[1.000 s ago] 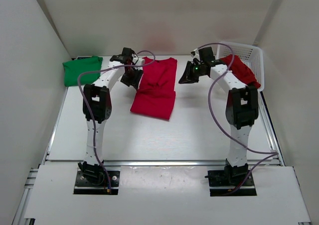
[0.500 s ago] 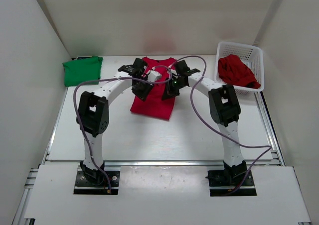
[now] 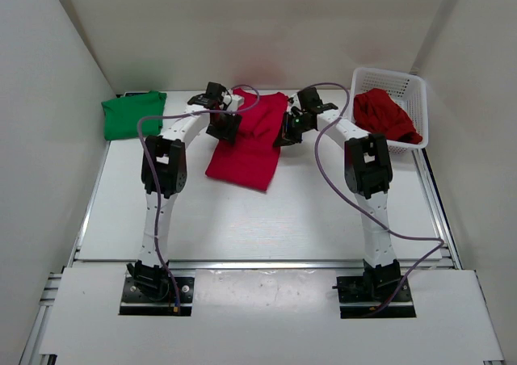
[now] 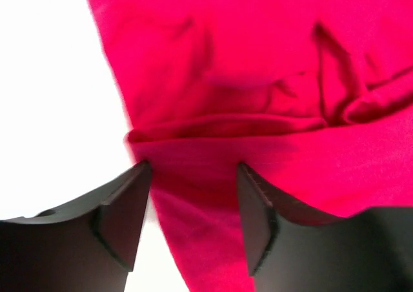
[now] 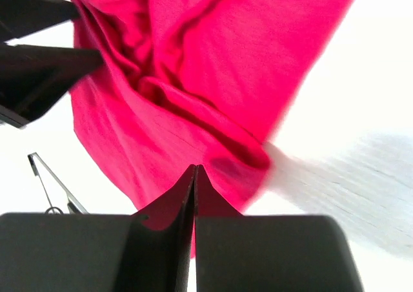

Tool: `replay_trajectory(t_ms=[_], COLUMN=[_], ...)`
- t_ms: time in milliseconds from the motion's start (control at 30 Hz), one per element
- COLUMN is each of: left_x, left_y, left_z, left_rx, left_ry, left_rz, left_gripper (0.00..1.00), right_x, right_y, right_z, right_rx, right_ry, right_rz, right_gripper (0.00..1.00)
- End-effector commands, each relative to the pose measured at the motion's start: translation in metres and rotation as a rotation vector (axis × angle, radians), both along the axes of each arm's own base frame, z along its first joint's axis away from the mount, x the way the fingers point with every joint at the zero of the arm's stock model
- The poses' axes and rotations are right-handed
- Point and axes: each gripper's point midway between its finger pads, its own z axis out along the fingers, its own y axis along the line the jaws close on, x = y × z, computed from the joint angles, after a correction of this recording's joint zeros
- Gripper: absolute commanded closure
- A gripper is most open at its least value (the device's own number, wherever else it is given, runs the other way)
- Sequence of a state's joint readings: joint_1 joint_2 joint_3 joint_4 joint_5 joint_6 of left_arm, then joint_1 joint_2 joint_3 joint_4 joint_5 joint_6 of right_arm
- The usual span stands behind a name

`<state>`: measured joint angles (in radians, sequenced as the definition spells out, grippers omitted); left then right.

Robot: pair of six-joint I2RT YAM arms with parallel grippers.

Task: Fold and stack the t-shirts
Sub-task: Fold the folded rectangular tshirt in 1/3 of the way

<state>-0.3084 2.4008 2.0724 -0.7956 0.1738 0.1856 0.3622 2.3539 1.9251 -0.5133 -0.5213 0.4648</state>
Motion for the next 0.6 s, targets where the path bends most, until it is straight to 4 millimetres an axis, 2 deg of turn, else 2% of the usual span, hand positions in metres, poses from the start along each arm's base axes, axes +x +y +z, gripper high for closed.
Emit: replay_trajectory(t_ms=[0,33,67,100,133,200,233,267,300,333,367,400,433,467,500,567], left_x=[0.024,0.027,0.026,0.028,0.028,0.024,0.018,0.015,0.006,-0.007,-0.014,-0.032,-0.054,-0.061,-0.080,-0.105], left_y=[0.013,0.017,0.017,0.021,0.024,0.023,0.023,0.026,0.024,0.030,0.032,0.039,0.044,0.046,0.048,0.060], left_z=[0.032,0.035,0.031,0.036,0.038,0.060,0.066,0.083,0.102,0.106,0.109,0.106,0.085,0.096,0.088,0.062], left_rx=[-0.035,-0.034,-0.033,-0.037,-0.043,-0.059,-0.076,-0.075,-0.077,-0.061,-0.060,-0.043,-0.019,-0.013,0.009,0.065], left_ry=[-0.081,-0.087,-0.077,-0.082,-0.082,-0.108,-0.103,-0.133,-0.162,-0.162,-0.161,-0.142,-0.079,-0.102,-0.077,-0.020], left_rz=[0.086,0.104,0.108,0.121,0.129,0.108,0.093,0.089,0.066,0.060,0.054,0.045,0.037,0.034,0.018,0.030], left_gripper=[0.33,0.31,0.31,0.30,0.30,0.29,0.28,0.27,0.26,0.25,0.24,0.24,0.24,0.24,0.25,0.27], right_x=[0.014,0.014,0.021,0.026,0.029,0.027,0.026,0.022,0.011,-0.002,-0.011,-0.028,-0.039,-0.058,-0.076,-0.099], right_y=[-0.003,-0.001,-0.006,-0.006,-0.011,-0.012,-0.018,-0.027,-0.027,-0.036,-0.036,-0.043,-0.041,-0.048,-0.047,-0.045], right_z=[0.004,0.000,0.010,0.021,0.023,0.045,0.052,0.064,0.075,0.082,0.081,0.090,0.091,0.092,0.092,0.084], right_rx=[0.002,0.001,0.004,0.008,0.005,-0.001,-0.017,-0.040,-0.054,-0.086,-0.110,-0.130,-0.130,-0.138,-0.149,-0.169], right_ry=[-0.027,-0.020,-0.043,-0.078,-0.082,-0.135,-0.144,-0.167,-0.190,-0.192,-0.185,-0.191,-0.187,-0.173,-0.161,-0.142], right_rz=[-0.022,-0.016,-0.028,-0.023,-0.031,-0.014,-0.020,-0.027,-0.006,-0.007,-0.006,-0.001,0.015,0.025,0.035,0.038], right_gripper=[1.00,1.00,1.00,1.00,1.00,1.00,1.00,1.00,0.98,0.91,0.79,0.73,0.62,0.54,0.51,0.46])
